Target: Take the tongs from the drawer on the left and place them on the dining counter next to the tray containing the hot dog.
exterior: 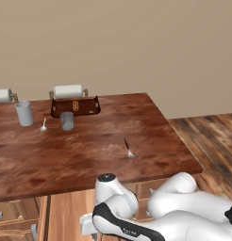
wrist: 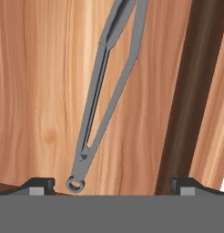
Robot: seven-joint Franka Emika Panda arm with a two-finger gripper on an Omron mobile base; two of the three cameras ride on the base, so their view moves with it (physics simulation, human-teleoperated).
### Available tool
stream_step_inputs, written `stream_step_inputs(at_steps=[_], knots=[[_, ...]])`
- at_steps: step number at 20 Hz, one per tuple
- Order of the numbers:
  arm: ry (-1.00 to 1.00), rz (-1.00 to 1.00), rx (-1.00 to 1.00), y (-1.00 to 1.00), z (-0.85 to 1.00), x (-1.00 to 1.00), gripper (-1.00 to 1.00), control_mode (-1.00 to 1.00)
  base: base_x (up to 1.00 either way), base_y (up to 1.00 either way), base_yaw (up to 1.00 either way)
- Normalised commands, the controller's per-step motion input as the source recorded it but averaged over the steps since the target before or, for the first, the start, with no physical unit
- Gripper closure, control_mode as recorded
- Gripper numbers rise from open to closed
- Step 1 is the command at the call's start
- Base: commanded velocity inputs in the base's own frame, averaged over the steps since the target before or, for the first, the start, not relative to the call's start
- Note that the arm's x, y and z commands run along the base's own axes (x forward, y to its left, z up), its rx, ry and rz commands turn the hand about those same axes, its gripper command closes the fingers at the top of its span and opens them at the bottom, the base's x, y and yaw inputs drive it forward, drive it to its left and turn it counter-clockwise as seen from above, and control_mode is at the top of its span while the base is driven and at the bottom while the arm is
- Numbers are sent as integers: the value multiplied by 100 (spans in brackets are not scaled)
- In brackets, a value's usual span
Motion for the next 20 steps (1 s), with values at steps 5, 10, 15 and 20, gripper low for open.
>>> stream_step_inputs(at_steps=[5,10,15,20], knots=[[0,-13,-3,15,-17,6,-100,-100,0,0,0],[0,-13,-1,12,-16,5,-100,-100,0,0,0],[0,-11,-3,8,-20,2,-100,-100,0,0,0],[1,-11,-4,8,-19,4,-100,-100,0,0,0]])
